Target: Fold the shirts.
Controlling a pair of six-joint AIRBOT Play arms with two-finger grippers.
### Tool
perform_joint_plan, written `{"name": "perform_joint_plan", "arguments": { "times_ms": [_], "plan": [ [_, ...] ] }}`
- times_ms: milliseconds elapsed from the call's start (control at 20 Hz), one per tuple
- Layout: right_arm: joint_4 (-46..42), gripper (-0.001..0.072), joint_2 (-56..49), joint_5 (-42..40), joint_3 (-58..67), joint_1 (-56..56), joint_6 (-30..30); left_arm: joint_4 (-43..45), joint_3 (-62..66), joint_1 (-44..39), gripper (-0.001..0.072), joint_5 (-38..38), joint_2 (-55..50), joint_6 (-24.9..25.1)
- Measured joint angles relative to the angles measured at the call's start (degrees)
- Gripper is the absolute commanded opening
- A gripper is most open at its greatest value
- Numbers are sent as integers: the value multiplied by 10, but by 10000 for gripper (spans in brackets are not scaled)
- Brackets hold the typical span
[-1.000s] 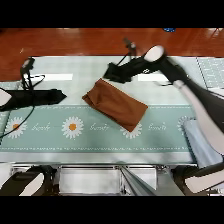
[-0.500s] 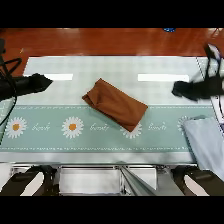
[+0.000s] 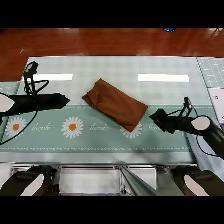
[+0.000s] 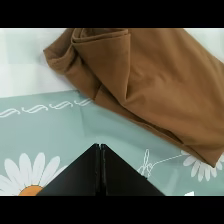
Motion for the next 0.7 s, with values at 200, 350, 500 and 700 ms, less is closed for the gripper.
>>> {"name": "perform_joint_plan", "arguments": {
  "times_ms": [200, 350, 500, 700],
  "plan": [
    [188, 406, -100, -5, 6, 0, -160, 0, -7, -7, 16, 9, -10, 0],
    [253, 405, -176, 23, 42, 0, -219, -2, -9, -8, 16, 11, -21, 0],
    [272, 171, -246, 49, 96, 10, -249, -5, -9, -9, 16, 14, -29, 0],
    [266, 27, -309, 84, 205, 56, -292, -6, -10, -9, 16, 24, -33, 0]
  ]
}}
